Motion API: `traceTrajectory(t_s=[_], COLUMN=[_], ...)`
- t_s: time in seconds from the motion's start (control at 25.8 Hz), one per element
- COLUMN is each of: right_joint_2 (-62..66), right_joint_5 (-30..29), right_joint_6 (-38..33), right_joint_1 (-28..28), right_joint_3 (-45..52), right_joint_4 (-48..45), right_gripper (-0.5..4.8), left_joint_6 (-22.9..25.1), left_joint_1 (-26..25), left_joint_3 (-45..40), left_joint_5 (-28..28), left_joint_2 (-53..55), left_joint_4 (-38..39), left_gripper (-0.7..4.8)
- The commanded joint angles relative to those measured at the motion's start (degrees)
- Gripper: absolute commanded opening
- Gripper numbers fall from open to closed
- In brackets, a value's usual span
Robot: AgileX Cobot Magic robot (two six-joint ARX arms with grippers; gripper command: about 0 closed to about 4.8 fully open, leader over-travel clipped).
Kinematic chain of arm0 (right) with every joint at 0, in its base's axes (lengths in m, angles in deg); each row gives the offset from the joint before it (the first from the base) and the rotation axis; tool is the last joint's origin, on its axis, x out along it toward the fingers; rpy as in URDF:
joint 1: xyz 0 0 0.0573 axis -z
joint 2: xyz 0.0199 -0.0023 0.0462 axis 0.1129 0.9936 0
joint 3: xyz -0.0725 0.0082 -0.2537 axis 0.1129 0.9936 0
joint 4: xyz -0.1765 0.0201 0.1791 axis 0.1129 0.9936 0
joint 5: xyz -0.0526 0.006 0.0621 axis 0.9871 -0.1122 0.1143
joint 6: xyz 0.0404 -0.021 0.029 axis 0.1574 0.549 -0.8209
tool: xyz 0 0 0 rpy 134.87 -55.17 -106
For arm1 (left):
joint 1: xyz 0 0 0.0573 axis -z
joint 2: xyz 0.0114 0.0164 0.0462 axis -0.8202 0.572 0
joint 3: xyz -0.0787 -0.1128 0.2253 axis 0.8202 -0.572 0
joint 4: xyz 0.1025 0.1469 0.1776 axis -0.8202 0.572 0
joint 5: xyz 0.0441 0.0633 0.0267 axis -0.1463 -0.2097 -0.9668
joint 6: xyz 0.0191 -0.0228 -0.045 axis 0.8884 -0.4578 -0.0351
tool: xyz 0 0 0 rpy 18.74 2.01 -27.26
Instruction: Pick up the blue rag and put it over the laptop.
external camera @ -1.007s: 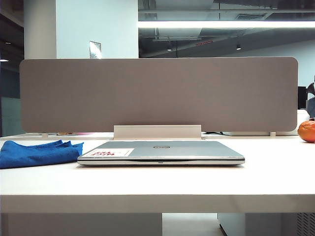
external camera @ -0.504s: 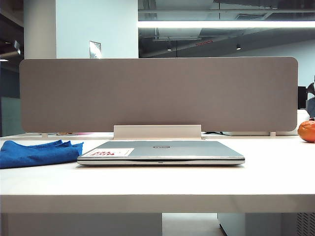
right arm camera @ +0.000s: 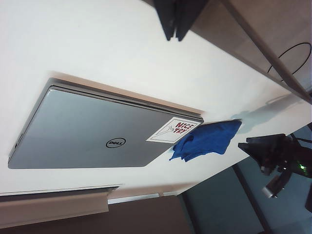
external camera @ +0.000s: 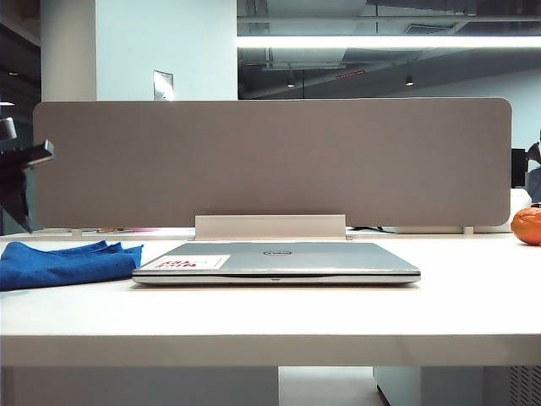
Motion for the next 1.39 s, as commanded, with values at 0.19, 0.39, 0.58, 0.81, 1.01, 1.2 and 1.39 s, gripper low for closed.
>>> traceTrajectory(t_s=[0.19, 0.39, 0.58, 0.81, 1.01, 1.2, 1.39], right_joint_2=[-0.1, -0.1, -0.1, -0.1, -0.1, -0.1, -0.1], right_joint_5=[0.0, 0.0, 0.0, 0.0, 0.0, 0.0, 0.0], right_joint_6=[0.0, 0.0, 0.0, 0.0, 0.0, 0.0, 0.0], right_joint_1=[0.0, 0.0, 0.0, 0.0, 0.0, 0.0, 0.0], right_joint_3=[0.3, 0.3, 0.3, 0.3, 0.3, 0.3, 0.3], right_joint_4=[-0.7, -0.7, -0.7, -0.5, -0.5, -0.5, -0.5], right_gripper=[-0.05, -0.05, -0.05, -0.05, -0.05, -0.05, -0.05], left_joint_6=[-0.2, -0.2, -1.2, -1.1, -1.0, -1.0, -1.0], left_joint_1=[-0.4, -3.8, -5.8, -5.7, -5.6, -5.2, -4.2], left_joint_3=[3.2, 3.2, 3.2, 3.2, 3.2, 3.2, 3.6], left_joint_5=[-0.9, -1.9, 3.0, 3.8, 3.7, 3.9, 5.6], left_joint_2=[4.0, 4.5, 5.8, 8.4, 8.6, 8.7, 10.1], left_joint_4=[-0.6, 0.8, 2.8, 2.8, 0.9, -0.1, -0.7], left_gripper=[2.21, 2.53, 2.53, 2.52, 2.51, 2.51, 2.51])
